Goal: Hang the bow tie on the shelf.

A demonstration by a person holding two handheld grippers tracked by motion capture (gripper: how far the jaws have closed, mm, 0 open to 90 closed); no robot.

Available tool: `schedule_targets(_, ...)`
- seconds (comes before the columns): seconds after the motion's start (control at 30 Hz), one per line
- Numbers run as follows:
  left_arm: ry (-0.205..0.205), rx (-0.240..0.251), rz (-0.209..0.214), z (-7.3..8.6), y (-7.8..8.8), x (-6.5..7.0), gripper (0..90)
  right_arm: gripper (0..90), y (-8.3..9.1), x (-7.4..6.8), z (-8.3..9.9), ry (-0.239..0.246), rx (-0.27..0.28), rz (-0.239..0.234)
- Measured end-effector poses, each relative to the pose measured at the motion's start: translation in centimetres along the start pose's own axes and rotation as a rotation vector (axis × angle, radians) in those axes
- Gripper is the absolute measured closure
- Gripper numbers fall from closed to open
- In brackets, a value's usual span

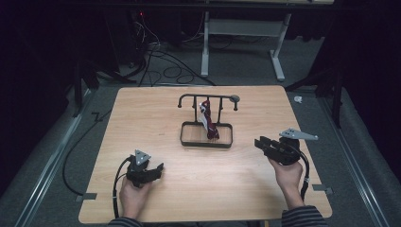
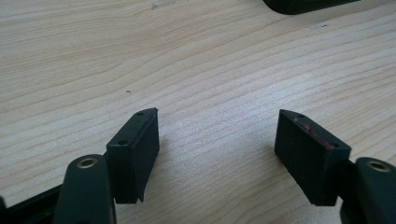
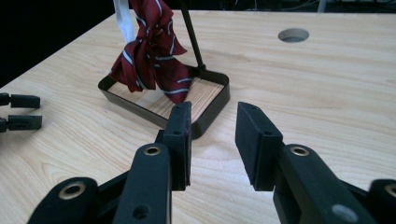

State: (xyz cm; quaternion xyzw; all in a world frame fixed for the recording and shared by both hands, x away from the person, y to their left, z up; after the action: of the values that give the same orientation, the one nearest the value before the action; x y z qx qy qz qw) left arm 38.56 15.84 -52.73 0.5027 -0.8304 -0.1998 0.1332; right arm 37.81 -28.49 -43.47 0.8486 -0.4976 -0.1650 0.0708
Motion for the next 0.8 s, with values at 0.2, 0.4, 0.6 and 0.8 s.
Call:
schedule_targets(0.2, 0.000, 0.000, 0.000, 0.0, 0.0, 0.0, 31.2, 67.9, -0.1, 0.0, 0.9, -0.012, -0.012, 0.003)
schedule_targets(0.4, 0.000, 0.000, 0.000, 0.0, 0.0, 0.0, 31.2, 67.9, -0.2, 0.2, 1.8, -0.020, -0.021, 0.007)
schedule_targets(0.6, -0.002, 0.000, 0.000, 0.0, 0.0, 0.0, 31.2, 67.9, -0.4, 0.3, 2.7, -0.027, -0.045, 0.009)
schedule_targets(0.8, -0.002, 0.000, 0.000, 0.0, 0.0, 0.0, 31.2, 67.8, -0.6, 0.5, 3.6, -0.033, -0.056, 0.017)
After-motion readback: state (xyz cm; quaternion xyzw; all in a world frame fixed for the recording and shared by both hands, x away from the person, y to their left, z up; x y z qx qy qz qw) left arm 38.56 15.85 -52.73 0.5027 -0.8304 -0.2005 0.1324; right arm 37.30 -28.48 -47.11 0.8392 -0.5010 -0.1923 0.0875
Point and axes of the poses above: each handheld gripper's, and its own axes: y roughly backward along the jaws, z roughly out of its underside, x roughly to its right, the point moved 3 cm from there along -y, roughly forward along the jaws, and after that the axes turned 14 degrees about x, right-handed, at the moved point
